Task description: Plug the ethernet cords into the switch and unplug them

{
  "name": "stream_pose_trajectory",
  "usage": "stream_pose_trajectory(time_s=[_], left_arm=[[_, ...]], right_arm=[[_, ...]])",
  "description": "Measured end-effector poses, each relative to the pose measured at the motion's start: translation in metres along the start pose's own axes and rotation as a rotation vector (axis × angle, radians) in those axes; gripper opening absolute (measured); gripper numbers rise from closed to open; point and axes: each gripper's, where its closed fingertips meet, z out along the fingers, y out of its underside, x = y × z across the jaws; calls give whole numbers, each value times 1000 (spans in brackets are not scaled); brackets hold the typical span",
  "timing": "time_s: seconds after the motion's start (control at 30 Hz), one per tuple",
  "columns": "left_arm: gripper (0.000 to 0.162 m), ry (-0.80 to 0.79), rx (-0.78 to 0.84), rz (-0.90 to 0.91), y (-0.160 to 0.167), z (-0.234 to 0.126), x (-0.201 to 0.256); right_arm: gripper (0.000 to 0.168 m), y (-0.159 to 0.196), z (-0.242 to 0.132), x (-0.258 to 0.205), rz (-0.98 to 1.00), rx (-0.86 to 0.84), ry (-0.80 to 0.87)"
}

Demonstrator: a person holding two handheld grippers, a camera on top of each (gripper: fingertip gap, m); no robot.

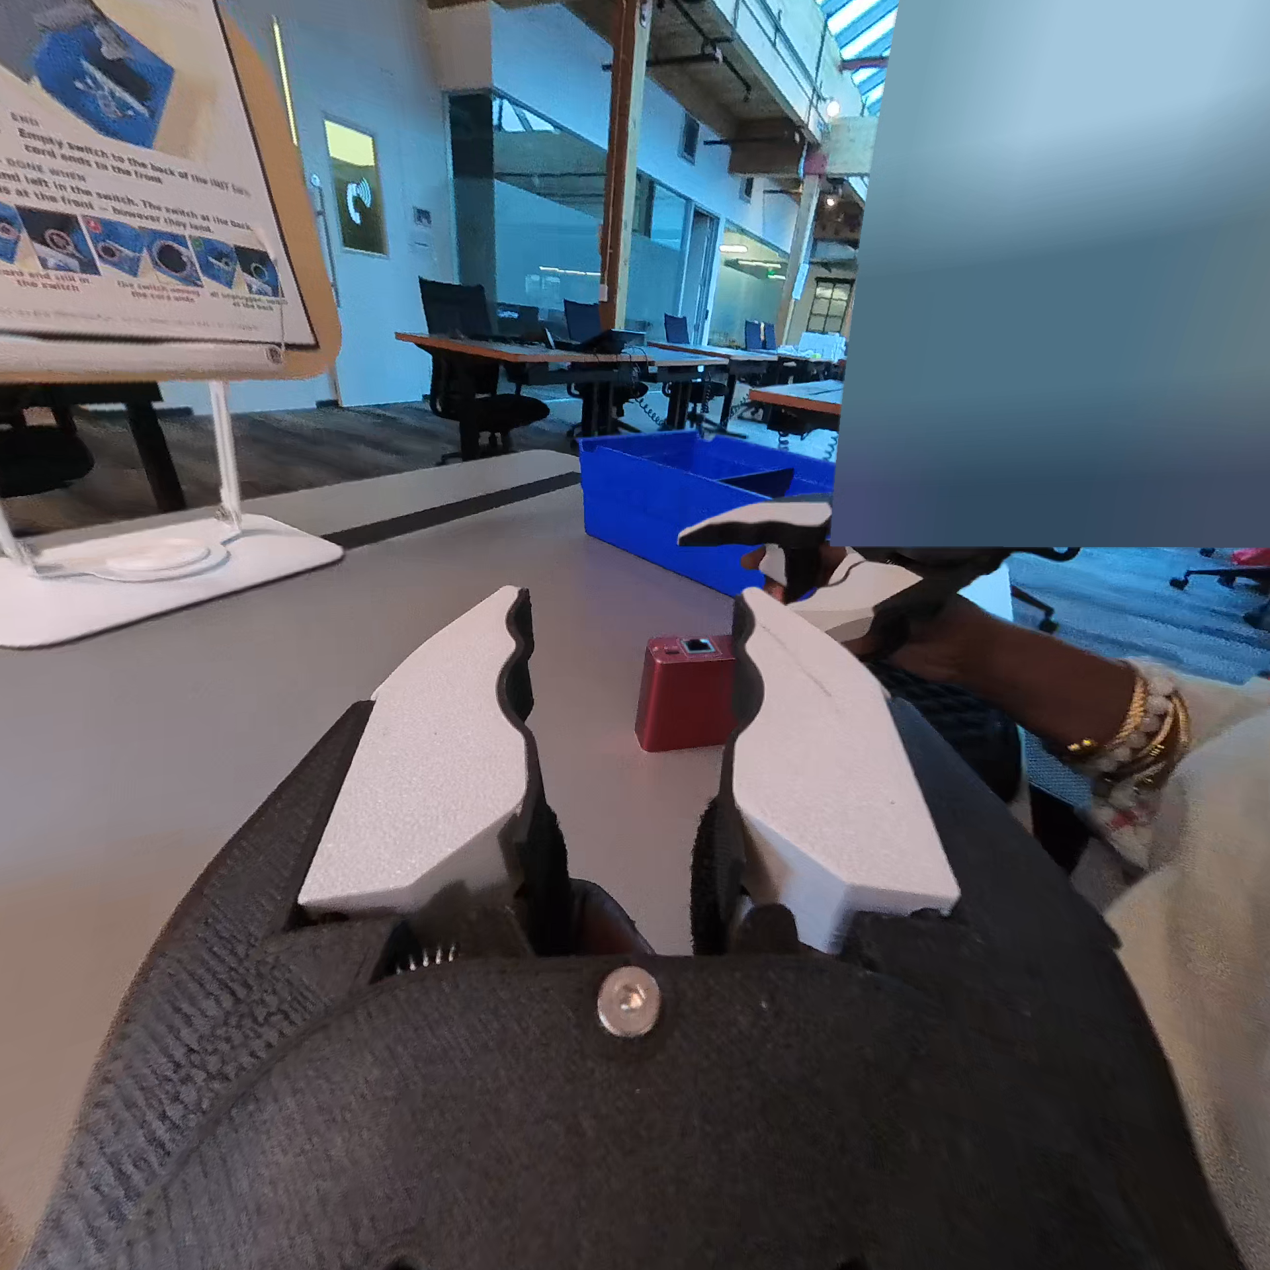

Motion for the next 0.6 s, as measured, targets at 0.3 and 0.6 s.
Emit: stream_pose_trajectory(time_s=[0.3,0.6], left_arm=[[55,-541,18,-155,-65,-125,-120],[62,-583,-212,-594,22,-149,-175]], right_arm=[[78,4,0,4,10,-1,24],[75,4,1,3,-13,-11,31]])
